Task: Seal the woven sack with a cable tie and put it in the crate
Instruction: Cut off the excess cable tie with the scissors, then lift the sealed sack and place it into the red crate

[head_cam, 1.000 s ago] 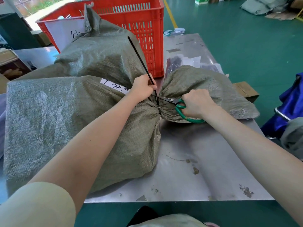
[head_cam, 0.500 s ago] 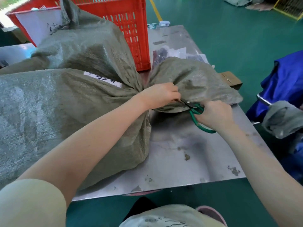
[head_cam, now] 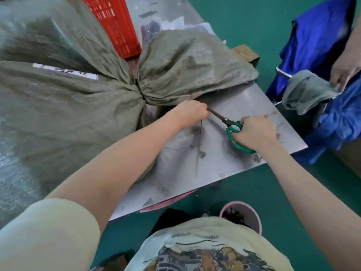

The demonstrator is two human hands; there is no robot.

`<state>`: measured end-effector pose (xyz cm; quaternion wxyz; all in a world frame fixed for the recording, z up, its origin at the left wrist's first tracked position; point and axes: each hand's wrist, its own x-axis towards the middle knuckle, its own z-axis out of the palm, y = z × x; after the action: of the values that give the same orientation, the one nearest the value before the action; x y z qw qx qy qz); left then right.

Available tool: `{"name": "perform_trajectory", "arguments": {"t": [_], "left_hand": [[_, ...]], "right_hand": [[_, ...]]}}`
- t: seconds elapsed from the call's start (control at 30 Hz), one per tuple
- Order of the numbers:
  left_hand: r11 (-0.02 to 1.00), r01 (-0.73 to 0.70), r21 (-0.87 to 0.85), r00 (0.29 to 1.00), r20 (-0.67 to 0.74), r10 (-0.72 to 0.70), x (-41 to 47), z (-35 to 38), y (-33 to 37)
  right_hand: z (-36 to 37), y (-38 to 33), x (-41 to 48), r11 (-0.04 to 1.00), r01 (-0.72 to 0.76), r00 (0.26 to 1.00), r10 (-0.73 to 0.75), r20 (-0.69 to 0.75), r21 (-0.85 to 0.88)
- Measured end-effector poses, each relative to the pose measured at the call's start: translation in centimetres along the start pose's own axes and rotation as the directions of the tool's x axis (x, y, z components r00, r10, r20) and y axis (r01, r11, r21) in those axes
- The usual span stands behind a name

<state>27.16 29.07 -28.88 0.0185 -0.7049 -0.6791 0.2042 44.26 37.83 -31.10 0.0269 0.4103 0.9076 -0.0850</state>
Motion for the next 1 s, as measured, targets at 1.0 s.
{"name": "perform_trajectory", "arguments": {"t": [1.0], "left_hand": [[0.562, 0.789, -0.25, 0.587, 0.036, -0.809, -14.0, -3.8, -11.1]], "right_hand": [[-2.9, -25.1, 3.1, 0.271, -0.407, 0.846, -0.25, 0.472, 0.872]]}}
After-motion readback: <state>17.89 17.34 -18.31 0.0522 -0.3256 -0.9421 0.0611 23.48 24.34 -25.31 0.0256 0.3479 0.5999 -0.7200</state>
